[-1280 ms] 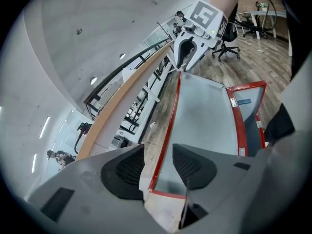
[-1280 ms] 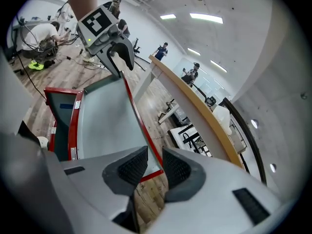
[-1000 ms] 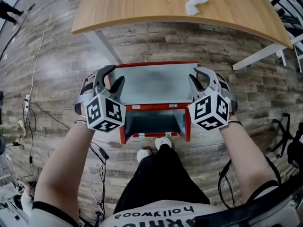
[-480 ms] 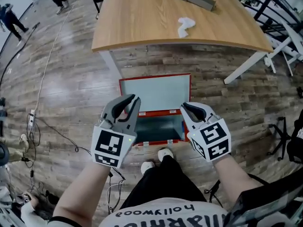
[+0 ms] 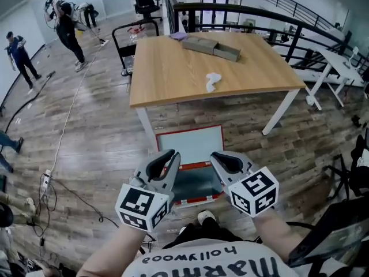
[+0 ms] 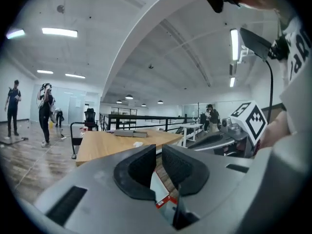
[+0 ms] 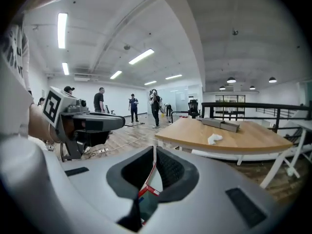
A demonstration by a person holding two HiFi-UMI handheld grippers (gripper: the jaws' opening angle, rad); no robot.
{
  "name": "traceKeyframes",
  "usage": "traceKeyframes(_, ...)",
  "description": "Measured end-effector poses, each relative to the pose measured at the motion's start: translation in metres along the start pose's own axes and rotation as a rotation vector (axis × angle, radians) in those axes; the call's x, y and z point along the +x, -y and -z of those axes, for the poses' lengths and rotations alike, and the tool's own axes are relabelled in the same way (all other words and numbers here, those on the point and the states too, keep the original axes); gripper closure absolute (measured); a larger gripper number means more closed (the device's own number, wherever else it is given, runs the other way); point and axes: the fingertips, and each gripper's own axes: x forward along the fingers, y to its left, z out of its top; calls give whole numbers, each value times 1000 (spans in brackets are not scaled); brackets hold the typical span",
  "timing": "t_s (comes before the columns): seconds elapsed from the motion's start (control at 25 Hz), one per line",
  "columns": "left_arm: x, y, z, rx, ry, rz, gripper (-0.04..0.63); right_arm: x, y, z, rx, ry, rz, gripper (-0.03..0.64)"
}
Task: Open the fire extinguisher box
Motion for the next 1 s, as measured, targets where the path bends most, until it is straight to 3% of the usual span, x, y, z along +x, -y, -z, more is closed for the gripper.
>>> traceKeyframes(0.08, -15, 5, -10, -57, 13, 19, 554, -10, -14, -12, -38, 18, -1, 591)
traceKeyframes(0.2, -30, 10, -18, -79, 15, 32, 554, -22, -31, -28, -27, 57, -21, 591)
traceKeyframes(0.36, -49, 18, -29, -119, 39, 38, 554, -38, -47, -40, 131, 131, -82, 600)
traceKeyframes(0.56, -56, 17, -37, -53, 69, -21, 554, -46, -45, -36, 260, 166, -146, 600)
traceKeyframes(0.68, -49, 12, -28, -49, 55, -76, 554, -43, -36, -29, 234, 123, -154, 600)
traceKeyframes(1.0, -26, 26, 14, -37, -50, -54, 554, -36, -22, 4, 97, -5, -127, 600)
